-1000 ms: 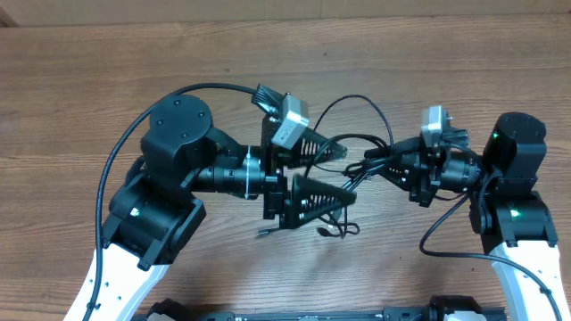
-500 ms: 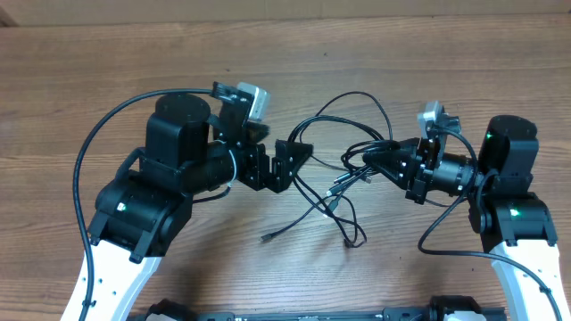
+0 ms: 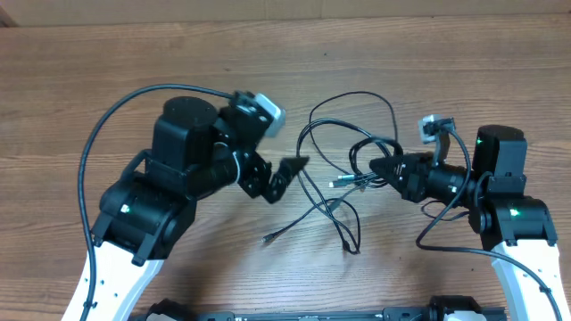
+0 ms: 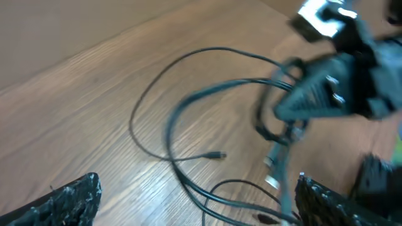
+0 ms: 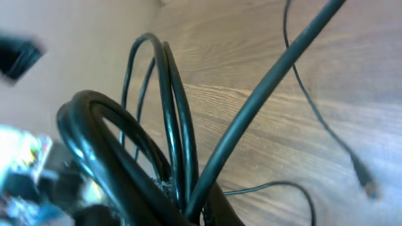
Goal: Untangle cables
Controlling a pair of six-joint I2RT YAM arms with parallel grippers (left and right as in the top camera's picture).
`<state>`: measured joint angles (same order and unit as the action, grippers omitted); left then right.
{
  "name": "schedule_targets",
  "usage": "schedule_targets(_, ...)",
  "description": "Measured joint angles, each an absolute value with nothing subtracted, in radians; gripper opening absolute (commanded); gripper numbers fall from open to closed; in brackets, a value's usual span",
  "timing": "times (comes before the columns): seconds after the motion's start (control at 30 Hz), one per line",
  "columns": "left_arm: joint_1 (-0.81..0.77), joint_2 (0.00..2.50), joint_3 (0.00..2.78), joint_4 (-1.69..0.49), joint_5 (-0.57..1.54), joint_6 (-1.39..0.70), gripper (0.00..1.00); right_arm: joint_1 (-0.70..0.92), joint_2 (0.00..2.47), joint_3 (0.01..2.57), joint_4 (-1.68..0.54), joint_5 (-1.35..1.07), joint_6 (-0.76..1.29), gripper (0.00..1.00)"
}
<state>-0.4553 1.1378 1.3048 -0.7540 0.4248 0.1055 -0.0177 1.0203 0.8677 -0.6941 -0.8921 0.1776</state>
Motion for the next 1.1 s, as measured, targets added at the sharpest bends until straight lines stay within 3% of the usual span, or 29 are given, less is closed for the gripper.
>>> schedule_targets(0.2, -0.524, 1.138, 1.305, -0.804, 0.473, 0.308, 0.96, -0.018, 1.020, 0.868, -0.672, -0.849, 0.624, 0.04)
schedule_targets(0.57, -0.649, 1.138, 1.305, -0.815, 0.529, 0.455, 0.98, -0.018, 1.039, 0.868, -0.558, -0.857, 1.412, 0.04)
schedule_targets(0.87, -0.654, 1.138, 1.305, -0.810, 0.532, 0.533, 0.96, -0.018, 1.041, 0.867, -0.269, -1.027, 1.742, 0.04)
schedule_targets(1.1, -0.654, 1.138, 1.305, -0.676, 0.532, 0.570, 0.95, -0.018, 1.041, 0.868, -0.078, -1.192, 1.991, 0.04)
